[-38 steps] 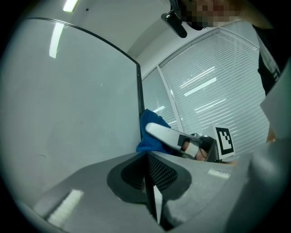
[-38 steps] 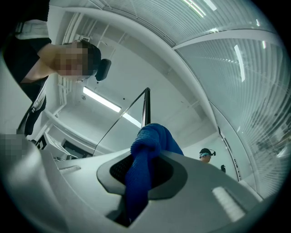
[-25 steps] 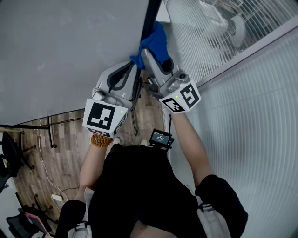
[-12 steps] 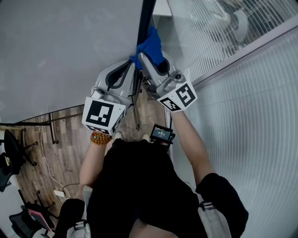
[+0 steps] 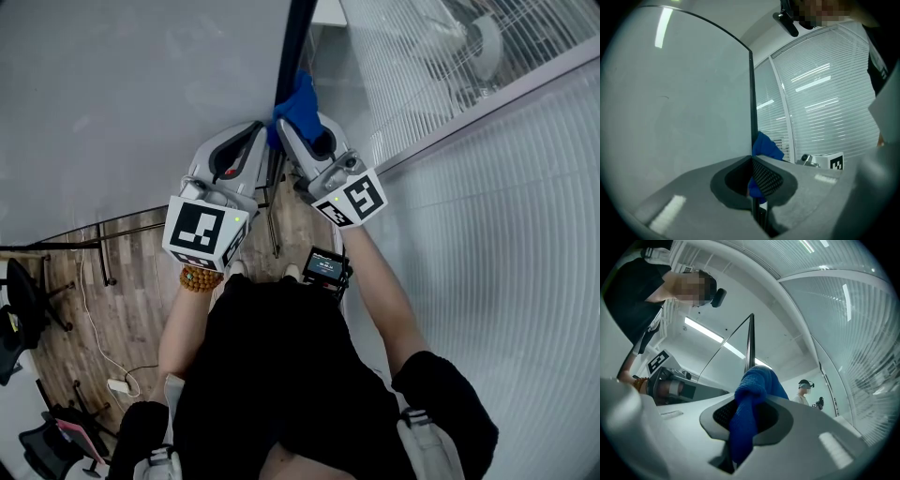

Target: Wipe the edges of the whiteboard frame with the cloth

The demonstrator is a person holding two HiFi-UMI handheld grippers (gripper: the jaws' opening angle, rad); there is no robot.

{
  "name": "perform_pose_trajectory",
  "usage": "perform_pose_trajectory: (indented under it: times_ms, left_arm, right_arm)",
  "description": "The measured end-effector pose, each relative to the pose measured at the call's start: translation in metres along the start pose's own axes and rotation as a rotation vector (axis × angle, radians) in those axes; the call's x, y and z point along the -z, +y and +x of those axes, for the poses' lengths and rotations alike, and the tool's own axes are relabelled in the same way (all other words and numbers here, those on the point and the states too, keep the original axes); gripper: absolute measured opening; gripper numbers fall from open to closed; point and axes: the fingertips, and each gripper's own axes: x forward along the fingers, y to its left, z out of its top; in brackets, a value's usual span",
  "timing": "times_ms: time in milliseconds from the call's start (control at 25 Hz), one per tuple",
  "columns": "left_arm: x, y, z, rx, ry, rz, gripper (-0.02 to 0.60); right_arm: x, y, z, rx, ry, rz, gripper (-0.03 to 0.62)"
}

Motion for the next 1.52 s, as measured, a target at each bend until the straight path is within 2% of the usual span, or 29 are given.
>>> perform_pose_trajectory:
  times_ms: [200, 440, 680, 840, 1200, 1440, 1520]
  left_arm:
    - [0.005, -0.003, 0.0, 0.006, 0.014, -0.008, 0.0]
    - [0.003, 0.004, -0.004, -0.006, 0.025, -0.004, 0.0]
    - [-0.008, 0.031, -0.009, -0.01, 0.039, -0.031, 0.0]
    - [-0.004, 0.029, -0.01, -0.002, 0.049, -0.039, 0.0]
    - [0.013, 0.013, -0.012, 0.029, 0.08, -0.055, 0.0]
    - [0.025, 0.006, -0.018, 0.046, 0.096, -0.059, 0.0]
    - [0.028, 0.003, -0.02, 0.052, 0.1, -0.062, 0.0]
  right_arm:
    - [0.01, -0.002, -0.006, 0.005, 0.001, 0.015, 0.078]
    - [0.026, -0.004, -0.011, -0.029, 0.012, 0.039, 0.078]
    - [0.038, 0.001, 0.013, -0.033, 0.079, 0.021, 0.078]
    - [0.046, 0.003, 0.011, -0.017, 0.109, -0.001, 0.08]
    - [0.071, 0.006, -0.007, 0.064, 0.215, -0.127, 0.083]
    - [0.074, 0.011, -0.018, 0.158, 0.247, -0.298, 0.08]
    - [0.077, 0.011, -0.024, 0.18, 0.292, -0.361, 0.08]
